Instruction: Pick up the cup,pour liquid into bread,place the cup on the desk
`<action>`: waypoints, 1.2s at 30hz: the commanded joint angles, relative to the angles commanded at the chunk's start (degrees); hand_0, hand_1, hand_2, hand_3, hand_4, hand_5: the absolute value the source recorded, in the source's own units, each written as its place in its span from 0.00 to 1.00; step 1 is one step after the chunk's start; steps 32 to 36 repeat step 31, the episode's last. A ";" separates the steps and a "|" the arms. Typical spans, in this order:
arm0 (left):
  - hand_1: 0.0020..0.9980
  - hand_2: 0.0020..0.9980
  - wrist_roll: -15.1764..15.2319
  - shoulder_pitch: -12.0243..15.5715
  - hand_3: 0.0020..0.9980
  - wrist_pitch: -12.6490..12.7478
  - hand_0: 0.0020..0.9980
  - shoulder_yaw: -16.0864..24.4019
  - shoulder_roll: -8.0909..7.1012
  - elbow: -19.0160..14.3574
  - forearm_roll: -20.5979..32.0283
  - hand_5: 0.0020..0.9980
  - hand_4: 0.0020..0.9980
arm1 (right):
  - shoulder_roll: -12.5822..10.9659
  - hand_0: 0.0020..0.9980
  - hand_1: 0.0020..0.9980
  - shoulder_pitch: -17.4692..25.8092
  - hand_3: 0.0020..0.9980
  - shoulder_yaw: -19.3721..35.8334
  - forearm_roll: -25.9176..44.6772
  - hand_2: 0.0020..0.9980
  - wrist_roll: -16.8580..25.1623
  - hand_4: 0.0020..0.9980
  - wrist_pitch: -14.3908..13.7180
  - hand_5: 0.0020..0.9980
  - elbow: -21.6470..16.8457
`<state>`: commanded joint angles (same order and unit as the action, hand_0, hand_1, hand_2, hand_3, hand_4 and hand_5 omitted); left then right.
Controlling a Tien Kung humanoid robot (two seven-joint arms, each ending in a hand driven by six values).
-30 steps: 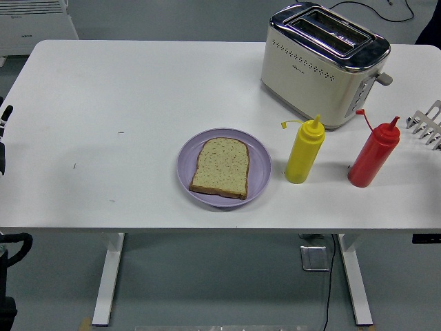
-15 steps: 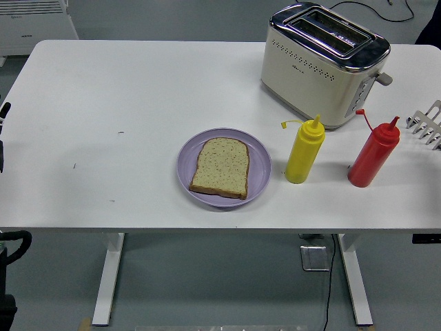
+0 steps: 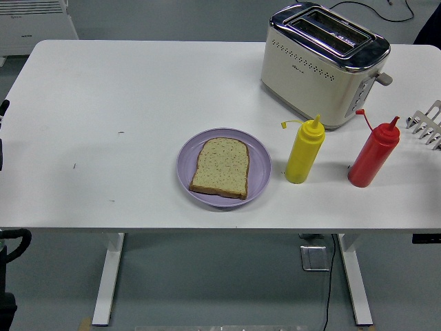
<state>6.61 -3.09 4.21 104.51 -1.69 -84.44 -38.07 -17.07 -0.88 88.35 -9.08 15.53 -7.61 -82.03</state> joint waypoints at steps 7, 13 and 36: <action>0.75 0.76 -0.01 -0.14 0.68 -0.01 0.72 -0.15 -0.05 0.02 0.03 1.00 0.67 | 0.12 0.82 0.77 -0.27 0.81 0.07 -0.09 0.79 -0.10 0.63 0.12 0.78 0.08; 0.75 0.76 -0.01 -0.25 0.68 0.00 0.72 -0.18 -0.12 0.00 0.03 1.00 0.67 | 0.06 0.82 0.77 -0.41 0.81 0.28 -0.11 0.78 -0.14 0.62 0.15 0.78 0.08; 0.75 0.76 0.03 0.01 0.68 0.03 0.72 -0.61 -0.16 0.12 0.10 1.00 0.67 | 0.14 0.82 0.77 -0.13 0.81 -0.37 -0.02 0.78 -0.23 0.63 0.18 0.78 0.26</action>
